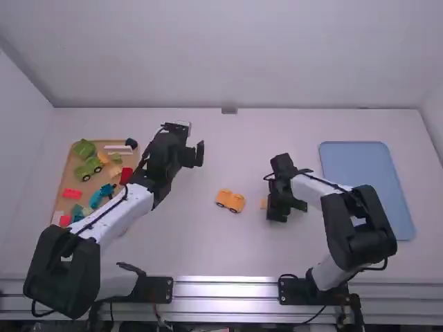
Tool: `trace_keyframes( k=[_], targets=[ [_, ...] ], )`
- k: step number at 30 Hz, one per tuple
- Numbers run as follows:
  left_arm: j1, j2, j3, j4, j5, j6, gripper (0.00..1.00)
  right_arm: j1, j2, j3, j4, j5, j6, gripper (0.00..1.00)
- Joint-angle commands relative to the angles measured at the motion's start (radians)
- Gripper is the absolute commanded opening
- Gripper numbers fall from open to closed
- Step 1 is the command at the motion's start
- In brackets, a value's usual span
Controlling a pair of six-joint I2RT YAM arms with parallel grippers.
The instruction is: Assemble lego blocks to make yellow taxi
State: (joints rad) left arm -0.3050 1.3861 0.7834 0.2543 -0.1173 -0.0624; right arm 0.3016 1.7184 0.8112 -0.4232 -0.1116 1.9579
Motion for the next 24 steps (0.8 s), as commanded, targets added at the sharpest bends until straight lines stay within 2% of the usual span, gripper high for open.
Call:
trace_keyframes(
  k=[1,6,12,16,19,21,24],
  targets=[
    [0.005,-0.023,0.014,0.001,-0.008,0.007,0.99,-0.002,0.004,-0.007,-0.01,0.003,0.02,0.99],
    [0.006,-0.023,0.014,0.006,-0.008,0.007,0.99,-0.019,-0.079,0.004,-0.008,-0.031,-0.05,0.99],
    [0.001,-0.023,0.014,0.008,-0.007,0.008,0.99,-0.04,-0.217,0.134,-0.136,-0.01,-0.233,0.99],
    [0.003,-0.023,0.014,0.008,-0.008,0.007,0.99,-0.052,-0.311,0.289,-0.23,0.043,-0.484,0.99],
    [0.0,-0.023,0.014,0.005,-0.008,0.008,0.99,-0.052,-0.35,0.418,-0.309,0.05,-0.792,0.99],
    [0.0,-0.023,0.014,-0.01,-0.006,0.007,0.99,-0.052,-0.364,0.46,-0.352,0.048,-0.899,0.99],
    [0.0,-0.023,0.014,-0.037,-0.004,0.005,0.99,-0.052,-0.381,0.499,-0.367,0.051,-0.938,0.99]
  ],
)
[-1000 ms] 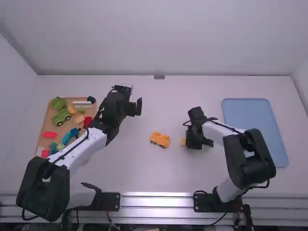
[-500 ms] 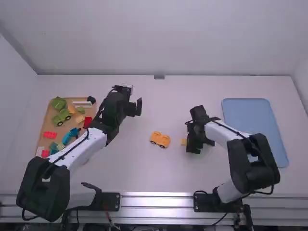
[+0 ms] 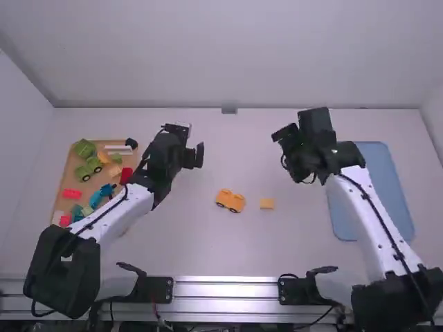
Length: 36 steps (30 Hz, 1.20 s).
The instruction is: Assemble lego blocks to make yellow taxi
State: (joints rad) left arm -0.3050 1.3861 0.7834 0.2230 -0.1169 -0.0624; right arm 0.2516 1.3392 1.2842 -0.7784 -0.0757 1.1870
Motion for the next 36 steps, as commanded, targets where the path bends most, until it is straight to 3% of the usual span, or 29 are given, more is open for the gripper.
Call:
trace_keyframes(
  k=[1,6,8,9,11,14,16,19,23,29,36],
  targets=[
    [0.0,-0.023,0.014,-0.018,-0.004,-0.001,0.99,-0.002,-0.005,0.029,-0.014,0.03,-0.169,0.99],
    [0.0,-0.023,0.014,-0.049,0.155,0.226,0.99,-0.002,-0.005,0.011,0.037,0.172,-0.469,0.99],
    [0.0,-0.023,0.014,-0.068,0.342,0.405,0.99,0.002,-0.003,-0.024,0.122,0.116,-0.698,0.99],
    [0.0,-0.023,0.014,-0.068,0.352,0.414,0.99,0.003,-0.003,-0.031,0.132,0.097,-0.737,0.99],
    [0.003,-0.023,0.014,-0.085,0.483,0.5,0.99,0.003,0.007,-0.067,0.216,-0.079,-1.04,0.99],
    [0.008,-0.023,0.014,-0.117,0.6,0.579,0.99,0.007,0.008,-0.098,0.218,-0.362,-1.481,0.99],
    [0.002,-0.023,0.014,-0.175,0.734,0.744,0.99,0.012,0.008,-0.124,0.149,-0.554,-1.95,0.99],
    [0.003,-0.023,0.014,-0.251,0.87,0.936,0.99,0.006,0.008,-0.153,0.145,-0.621,-2.303,0.99],
    [0.007,-0.015,0.014,-0.318,0.994,1.099,0.99,0.018,0.008,-0.185,0.137,-0.74,-2.454,0.99],
    [0.008,0.047,0.014,-0.319,1.025,1.162,0.99,0.015,0.019,-0.217,0.136,-0.693,-2.472,0.99],
    [0.031,0.215,0.016,-0.198,1.09,1.153,0.99,-0.136,0.142,-0.36,0.257,-0.925,-2.518,0.99]
  ],
)
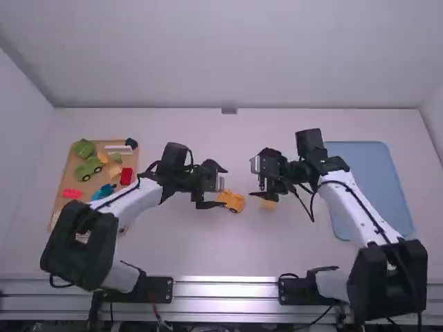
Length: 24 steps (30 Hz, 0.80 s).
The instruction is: Assemble lego blocks to make yellow taxi
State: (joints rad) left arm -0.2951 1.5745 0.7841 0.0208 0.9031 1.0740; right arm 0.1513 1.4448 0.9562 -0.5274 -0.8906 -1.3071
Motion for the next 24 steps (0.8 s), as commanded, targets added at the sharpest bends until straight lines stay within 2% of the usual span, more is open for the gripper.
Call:
trace_keyframes(
  k=[1,7,10,17,24],
  targets=[
    [0.035,0.06,0.017,0.021,0.1,0.016,0.99,-0.068,0.074,-0.054,0.034,-0.16,-0.027,0.99],
    [0.115,0.159,0.07,-0.04,0.242,0.082,0.99,-0.153,0.21,-0.073,0.047,-0.198,-0.04,0.99],
    [0.128,0.2,0.095,-0.056,0.273,0.104,0.99,-0.17,0.259,-0.073,0.048,-0.183,-0.07,0.99],
    [0.089,0.281,0.141,-0.058,0.193,0.101,0.99,-0.196,0.427,-0.086,0.05,-0.164,-0.192,1.0],
    [0.093,0.282,0.14,-0.03,0.179,0.1,0.99,-0.238,0.511,-0.143,0.083,-0.153,-0.268,0.89]
  ],
)
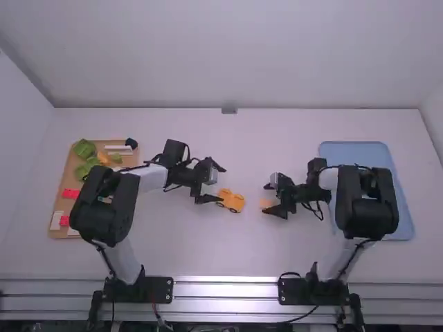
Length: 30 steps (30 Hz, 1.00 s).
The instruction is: Assemble lego blocks to make yellow taxi
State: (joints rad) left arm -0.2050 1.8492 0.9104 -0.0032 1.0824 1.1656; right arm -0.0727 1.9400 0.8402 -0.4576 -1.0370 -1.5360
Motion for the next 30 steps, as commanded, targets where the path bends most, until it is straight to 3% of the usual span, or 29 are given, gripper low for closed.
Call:
trace_keyframes(
  k=[1,6,11,14,16,18,22,30],
  targets=[
    [0.003,0.008,0.014,-0.007,0.0,0.008,0.99,-0.015,0.016,-0.03,0.017,-0.006,-0.038,0.89],
    [-0.001,0.008,0.01,-0.014,0.049,-0.024,0.99,-0.05,0.015,-0.132,0.214,-0.016,-0.005,0.82],
    [-0.001,0.008,0.01,-0.013,0.092,-0.025,0.99,-0.047,0.015,-0.217,0.484,0.02,0.212,0.83],
    [-0.001,0.008,0.01,-0.016,0.11,-0.025,0.99,-0.031,0.015,-0.228,0.518,0.029,0.227,0.81],
    [-0.001,0.008,0.01,-0.016,0.114,-0.025,0.99,-0.018,0.015,-0.232,0.527,0.041,0.227,0.75],
    [-0.001,0.008,0.01,-0.016,0.106,-0.024,0.99,0.004,0.015,-0.231,0.522,0.074,0.22,0.59],
    [-0.001,0.008,0.01,-0.015,0.107,-0.042,0.99,0.016,0.015,-0.231,0.522,0.097,0.22,0.43],
    [-0.001,0.008,0.01,-0.015,0.107,-0.061,0.99,-0.031,0.015,-0.233,0.463,0.074,0.148,0.54]
  ],
)
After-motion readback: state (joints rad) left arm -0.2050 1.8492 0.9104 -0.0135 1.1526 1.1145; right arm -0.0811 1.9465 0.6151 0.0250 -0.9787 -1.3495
